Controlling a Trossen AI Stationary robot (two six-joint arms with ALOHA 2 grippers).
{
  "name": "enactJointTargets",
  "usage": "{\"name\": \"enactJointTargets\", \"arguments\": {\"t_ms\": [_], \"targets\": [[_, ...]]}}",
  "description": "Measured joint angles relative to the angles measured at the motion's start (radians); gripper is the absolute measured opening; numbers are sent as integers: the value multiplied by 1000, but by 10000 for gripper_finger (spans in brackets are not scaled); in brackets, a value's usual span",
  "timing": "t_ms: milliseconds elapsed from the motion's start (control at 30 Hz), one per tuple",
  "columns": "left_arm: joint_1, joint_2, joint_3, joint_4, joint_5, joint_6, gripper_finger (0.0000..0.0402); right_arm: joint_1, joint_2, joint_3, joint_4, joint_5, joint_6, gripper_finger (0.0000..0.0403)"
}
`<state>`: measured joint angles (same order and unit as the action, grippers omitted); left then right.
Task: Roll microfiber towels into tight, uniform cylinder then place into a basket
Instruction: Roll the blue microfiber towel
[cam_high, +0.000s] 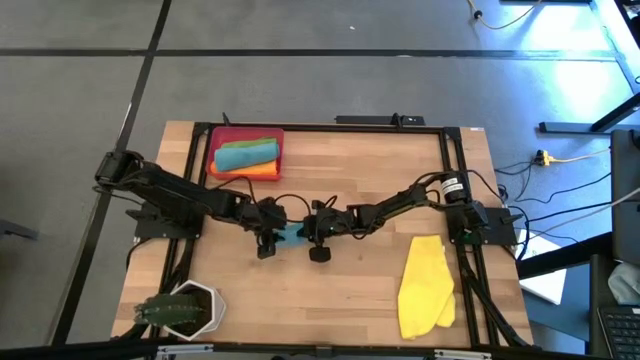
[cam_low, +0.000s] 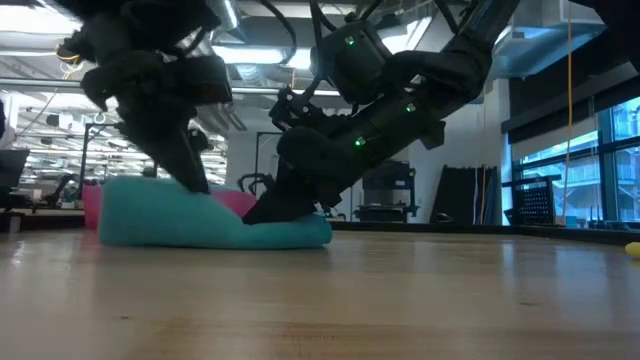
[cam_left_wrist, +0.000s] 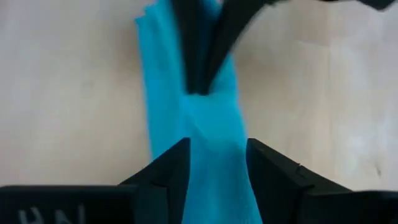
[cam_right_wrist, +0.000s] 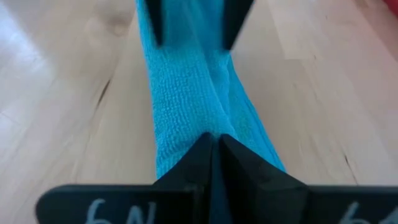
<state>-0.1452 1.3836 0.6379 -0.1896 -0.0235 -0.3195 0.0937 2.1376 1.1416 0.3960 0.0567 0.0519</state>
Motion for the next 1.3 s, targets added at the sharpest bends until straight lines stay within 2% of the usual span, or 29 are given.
{"name": "enactJointTargets", "arguments": {"t_ms": [133, 300, 500, 700, 967, 1300], "targets": [[-15, -43, 35, -76, -63, 15, 158, 0, 0, 0, 2, -2, 0, 37], [-109, -26, 83, -28, -150, 67, 177, 0, 0, 0, 2, -3, 1, 37], [-256, 135, 139, -19, -330, 121, 183, -1, 0, 0, 3, -4, 18, 37], [-307, 333, 263, -185, -487, 92, 185, -12, 1, 0, 3, -31, 46, 37], [-279, 466, 442, -437, -516, 16, 211, -17, 1, 0, -2, -35, 52, 37], [-261, 474, 470, -450, -572, 38, 247, -19, 1, 0, -7, -58, 69, 37]]}}
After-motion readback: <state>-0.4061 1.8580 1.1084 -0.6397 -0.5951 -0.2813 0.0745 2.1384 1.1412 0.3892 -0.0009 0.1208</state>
